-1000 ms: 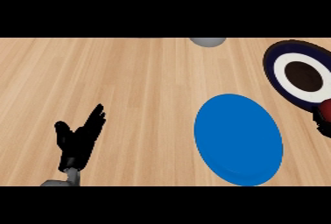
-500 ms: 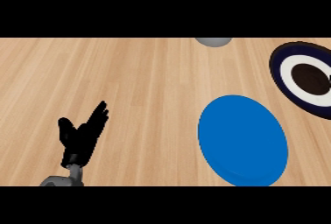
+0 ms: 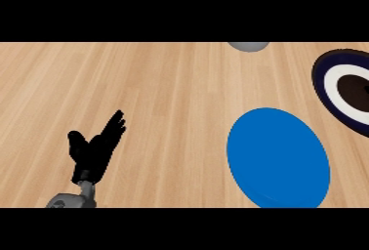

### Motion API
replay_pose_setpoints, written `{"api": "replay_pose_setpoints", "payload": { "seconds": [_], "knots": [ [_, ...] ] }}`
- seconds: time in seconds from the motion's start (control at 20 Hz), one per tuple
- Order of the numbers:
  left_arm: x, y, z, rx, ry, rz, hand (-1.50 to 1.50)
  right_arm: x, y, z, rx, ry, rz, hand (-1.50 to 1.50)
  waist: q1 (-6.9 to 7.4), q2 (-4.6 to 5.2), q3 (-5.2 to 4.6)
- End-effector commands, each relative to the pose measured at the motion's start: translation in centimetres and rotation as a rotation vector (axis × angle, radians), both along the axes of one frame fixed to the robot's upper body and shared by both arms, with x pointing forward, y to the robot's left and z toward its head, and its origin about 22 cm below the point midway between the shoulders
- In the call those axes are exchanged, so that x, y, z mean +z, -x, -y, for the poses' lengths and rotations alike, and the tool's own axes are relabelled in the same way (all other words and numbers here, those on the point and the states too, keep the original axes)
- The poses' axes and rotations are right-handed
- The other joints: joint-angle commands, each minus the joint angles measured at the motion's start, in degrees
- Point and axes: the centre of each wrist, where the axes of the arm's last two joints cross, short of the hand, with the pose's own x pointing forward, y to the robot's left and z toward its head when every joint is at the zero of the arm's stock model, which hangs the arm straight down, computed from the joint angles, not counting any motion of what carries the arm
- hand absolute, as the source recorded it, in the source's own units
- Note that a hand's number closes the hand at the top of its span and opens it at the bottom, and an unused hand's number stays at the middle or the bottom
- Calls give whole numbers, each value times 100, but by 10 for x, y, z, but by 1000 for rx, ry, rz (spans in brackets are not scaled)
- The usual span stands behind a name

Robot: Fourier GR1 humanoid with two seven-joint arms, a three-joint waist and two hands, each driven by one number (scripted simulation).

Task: Pick the tomato from the plate and place it in the plate

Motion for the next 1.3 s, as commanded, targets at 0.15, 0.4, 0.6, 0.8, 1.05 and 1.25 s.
{"api": "replay_pose_setpoints", "payload": {
  "seconds": [0.15, 0.4, 0.6, 0.8, 1.05, 1.25],
  "knots": [
    [-1, -2, 10, 0, -14, -39, 0, -8, -9, -7, 132, -7, -142, -150, 63, 54, 9],
    [-5, -2, 7, 4, -4, -38, 0, -12, -15, -15, 237, -142, 31, -150, -17, 72, 21],
    [0, -3, 6, 19, -19, -52, 0, -4, -11, -3, 240, -292, 180, -150, -105, 46, 26],
    [-12, 10, -5, 11, 6, -63, 0, 2, 10, 24, 206, -381, 190, -150, -111, 48, 13],
    [-13, 20, -2, 20, 4, -70, 0, 2, 46, 57, 296, -451, 146, -150, -159, 6, 21],
    [-5, 8, -13, 46, -11, -63, 0, -9, 65, 66, 409, -472, 131, -150, -230, 21, 31]
  ]
}}
